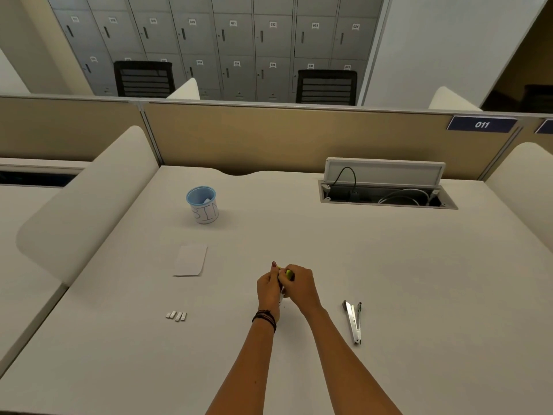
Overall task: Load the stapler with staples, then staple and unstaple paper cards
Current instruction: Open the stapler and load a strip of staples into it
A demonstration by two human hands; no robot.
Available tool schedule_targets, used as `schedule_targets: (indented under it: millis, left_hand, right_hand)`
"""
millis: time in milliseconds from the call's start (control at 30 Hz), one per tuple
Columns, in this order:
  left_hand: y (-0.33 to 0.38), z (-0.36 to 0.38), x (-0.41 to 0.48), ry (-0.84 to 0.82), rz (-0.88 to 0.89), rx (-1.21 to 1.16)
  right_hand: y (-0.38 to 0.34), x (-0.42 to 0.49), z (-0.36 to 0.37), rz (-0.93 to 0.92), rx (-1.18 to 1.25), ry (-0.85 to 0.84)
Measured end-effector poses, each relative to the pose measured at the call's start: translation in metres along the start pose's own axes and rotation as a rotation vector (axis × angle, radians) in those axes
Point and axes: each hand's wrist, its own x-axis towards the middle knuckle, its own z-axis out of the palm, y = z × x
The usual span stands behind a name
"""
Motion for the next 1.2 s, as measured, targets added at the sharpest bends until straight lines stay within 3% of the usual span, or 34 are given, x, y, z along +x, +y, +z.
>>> schedule_targets:
  millis: [1200]
  left_hand:
    - [0.006, 0.014, -0.008, 0.03, -0.147, -0.089]
  right_hand:
    - [0.009, 0.015, -0.009, 0.016, -0.125, -0.048]
